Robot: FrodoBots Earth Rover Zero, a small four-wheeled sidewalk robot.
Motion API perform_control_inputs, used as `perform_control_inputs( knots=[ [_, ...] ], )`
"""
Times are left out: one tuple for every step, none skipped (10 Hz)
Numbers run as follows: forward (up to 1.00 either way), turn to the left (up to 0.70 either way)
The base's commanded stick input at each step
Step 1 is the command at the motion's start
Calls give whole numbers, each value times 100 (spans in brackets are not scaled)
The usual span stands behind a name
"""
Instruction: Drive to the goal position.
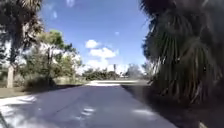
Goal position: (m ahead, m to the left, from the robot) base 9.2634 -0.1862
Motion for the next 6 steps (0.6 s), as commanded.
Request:
perform_control_inputs(
  knots=[
    [70,4],
    [70,10],
    [70,14],
    [70,10],
    [70,0],
    [70,0]
  ],
)
